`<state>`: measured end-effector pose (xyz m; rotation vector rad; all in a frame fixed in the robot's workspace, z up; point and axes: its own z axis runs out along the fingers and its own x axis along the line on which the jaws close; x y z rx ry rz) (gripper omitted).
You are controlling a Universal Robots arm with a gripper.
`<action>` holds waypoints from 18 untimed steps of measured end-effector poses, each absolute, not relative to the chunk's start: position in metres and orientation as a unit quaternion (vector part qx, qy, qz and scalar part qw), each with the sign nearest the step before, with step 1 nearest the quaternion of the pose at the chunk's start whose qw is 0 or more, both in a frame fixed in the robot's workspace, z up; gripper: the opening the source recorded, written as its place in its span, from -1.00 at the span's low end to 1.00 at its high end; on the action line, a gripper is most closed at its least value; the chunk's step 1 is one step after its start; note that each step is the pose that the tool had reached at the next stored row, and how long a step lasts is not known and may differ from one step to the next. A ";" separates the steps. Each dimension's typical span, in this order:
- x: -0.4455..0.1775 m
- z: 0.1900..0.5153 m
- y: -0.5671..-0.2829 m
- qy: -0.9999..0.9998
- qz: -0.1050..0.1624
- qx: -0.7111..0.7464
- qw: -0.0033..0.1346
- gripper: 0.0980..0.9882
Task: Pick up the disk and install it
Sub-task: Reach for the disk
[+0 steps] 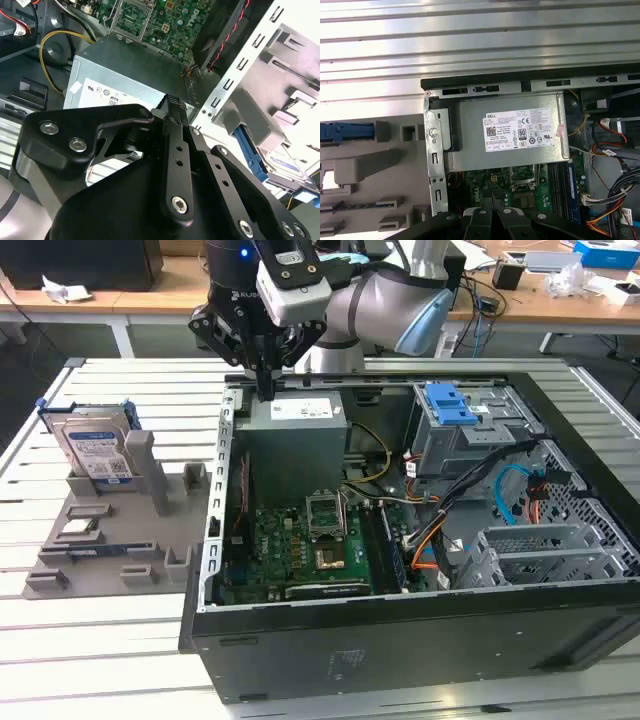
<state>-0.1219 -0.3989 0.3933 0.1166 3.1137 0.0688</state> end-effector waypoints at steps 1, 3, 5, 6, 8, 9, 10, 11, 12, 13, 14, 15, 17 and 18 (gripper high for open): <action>-0.124 0.393 -0.399 0.999 0.022 0.037 0.013 -0.98; -0.133 0.393 -0.399 0.999 0.022 0.037 0.012 -0.98; -0.137 0.393 -0.399 0.999 0.022 0.037 0.013 -0.98; -0.138 0.393 -0.399 0.999 0.022 0.037 0.012 -0.98; -0.141 0.393 -0.399 0.999 0.022 0.037 0.012 -0.98; -0.144 0.393 -0.399 0.999 0.022 0.037 0.013 -0.98; -0.145 0.393 -0.399 0.999 0.022 0.037 0.012 -0.98; -0.148 0.393 -0.399 0.999 0.022 0.037 0.013 -0.98; -0.150 0.393 -0.399 0.999 0.022 0.037 0.013 -0.98; -0.152 0.393 -0.399 0.999 0.022 0.037 0.012 -0.98; -0.153 0.393 -0.399 0.999 0.022 0.037 0.012 -0.98; -0.157 0.393 -0.399 0.999 0.022 0.037 0.012 -0.98; -0.167 0.393 -0.399 0.999 0.022 0.037 0.012 -0.98; -0.169 0.393 -0.399 0.999 0.022 0.037 0.012 -0.98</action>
